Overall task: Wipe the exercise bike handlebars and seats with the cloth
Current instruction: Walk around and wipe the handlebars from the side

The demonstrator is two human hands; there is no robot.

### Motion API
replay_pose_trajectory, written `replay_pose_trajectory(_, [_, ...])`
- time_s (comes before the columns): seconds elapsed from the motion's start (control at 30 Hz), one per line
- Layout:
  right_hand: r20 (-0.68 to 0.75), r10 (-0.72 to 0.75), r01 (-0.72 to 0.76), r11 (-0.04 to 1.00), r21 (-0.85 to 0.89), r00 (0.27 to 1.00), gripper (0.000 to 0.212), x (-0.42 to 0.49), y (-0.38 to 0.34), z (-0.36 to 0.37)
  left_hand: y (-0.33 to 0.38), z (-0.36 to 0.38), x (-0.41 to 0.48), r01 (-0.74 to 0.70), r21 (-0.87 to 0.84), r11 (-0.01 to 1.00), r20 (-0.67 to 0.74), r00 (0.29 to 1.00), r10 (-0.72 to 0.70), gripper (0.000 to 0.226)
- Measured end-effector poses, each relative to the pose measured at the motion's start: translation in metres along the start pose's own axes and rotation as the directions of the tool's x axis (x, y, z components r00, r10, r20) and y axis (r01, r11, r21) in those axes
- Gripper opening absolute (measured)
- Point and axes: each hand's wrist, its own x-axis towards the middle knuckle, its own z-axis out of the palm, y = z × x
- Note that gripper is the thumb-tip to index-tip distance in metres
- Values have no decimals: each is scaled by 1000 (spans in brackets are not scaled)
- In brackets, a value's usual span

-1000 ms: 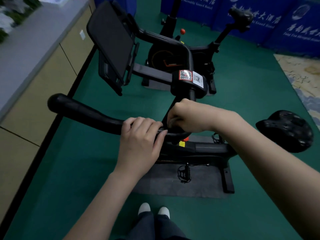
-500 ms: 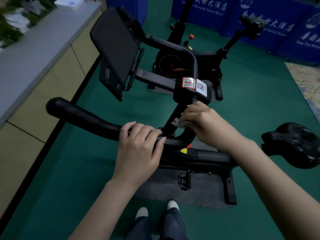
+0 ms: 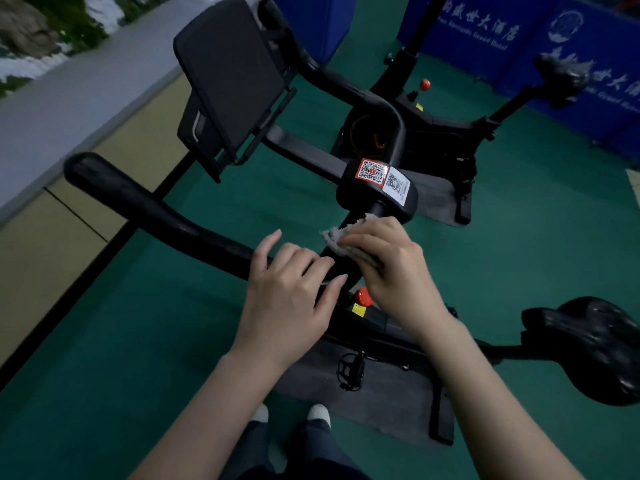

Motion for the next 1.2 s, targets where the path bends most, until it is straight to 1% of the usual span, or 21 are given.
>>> replay_pose_trajectory(0.03, [1, -15, 15, 1000, 8, 1000, 14, 1, 3, -1, 3, 2, -1, 10, 2, 1000, -3, 1000, -10, 26])
replay_pose_trajectory(0.1, [-45, -10, 9, 1000, -3, 999, 15, 8, 12, -2, 6, 6, -2, 25, 12, 1000, -10, 1000, -25, 25])
replay_pose_trajectory(0.2, [-202, 89, -83, 996, 35, 975, 17, 18, 25, 1, 7, 8, -3, 41, 19, 999, -31, 999, -40, 26])
replay_pose_trajectory(0.27, [-314, 166, -134, 984, 120, 935, 18, 10, 25, 11, 6, 9, -3, 38, 13, 999, -42, 998, -37, 26])
replay_pose_trajectory(0.33, [-393, 240, -162, 961, 222, 888, 20, -7, 17, 23, 6, 10, -3, 35, 13, 999, -50, 998, -34, 26])
replay_pose_trajectory(0.47, [-461, 320, -153, 919, 364, 828, 26, -25, 11, 36, 8, 10, -3, 26, 22, 999, -66, 998, -24, 27])
replay_pose_trajectory(0.5, [-472, 378, -181, 894, 410, 797, 26, -22, 14, 37, 8, 10, -3, 23, 21, 1000, -70, 997, -21, 26])
replay_pose_trajectory(0.57, [-470, 525, -264, 817, 513, 709, 24, -15, 17, 39, 8, 10, -3, 17, 18, 1000, -79, 997, -16, 26])
replay_pose_trajectory(0.63, [-416, 640, -315, 720, 618, 647, 22, -16, 17, 43, 8, 10, -3, 19, 18, 1000, -77, 997, -18, 27])
replay_pose_trajectory(0.67, [-367, 691, -323, 654, 684, 622, 21, -18, 17, 45, 8, 10, -3, 22, 19, 1000, -74, 997, -20, 28])
replay_pose_trajectory(0.7, [-309, 745, -322, 570, 756, 591, 19, -18, 16, 47, 8, 10, -3, 25, 22, 999, -73, 997, -23, 28])
replay_pose_trajectory(0.77, [-198, 842, -297, 383, 875, 502, 15, -11, 21, 48, 8, 11, -3, 28, 27, 999, -74, 997, -26, 28])
replay_pose_trajectory(0.8, [-159, 873, -275, 311, 910, 462, 13, -5, 24, 49, 8, 11, -3, 28, 28, 999, -76, 997, -26, 28])
replay_pose_trajectory(0.83, [-135, 889, -258, 267, 928, 437, 13, 0, 27, 49, 8, 11, -3, 25, 30, 999, -79, 997, -23, 28])
replay_pose_trajectory(0.9, [-95, 893, -248, 223, 943, 441, 13, 2, 27, 53, 7, 11, -3, 18, 37, 999, -81, 997, -15, 28])
replay_pose_trajectory(0.93, [-60, 885, -246, 193, 950, 462, 12, -2, 26, 55, 7, 12, -3, 16, 39, 999, -82, 997, -13, 28])
replay_pose_trajectory(0.97, [-6, 872, -239, 142, 961, 490, 12, -9, 23, 57, 7, 12, -3, 15, 40, 999, -84, 996, -11, 28])
replay_pose_trajectory(1.03, [144, 825, -211, -30, 977, 547, 11, -23, 18, 61, 7, 13, -3, 14, 43, 999, -84, 996, -10, 28])
replay_pose_trajectory(1.1, [278, 772, -201, -197, 960, 572, 16, -27, 18, 60, 7, 13, -3, 11, 47, 999, -82, 997, -7, 28])
replay_pose_trajectory(1.13, [325, 756, -206, -252, 946, 568, 17, -24, 20, 59, 7, 14, -3, 9, 49, 999, -81, 997, -5, 28])
replay_pose_trajectory(1.2, [380, 742, -216, -312, 925, 552, 17, -14, 22, 54, 6, 13, -3, 3, 51, 999, -81, 997, 1, 29])
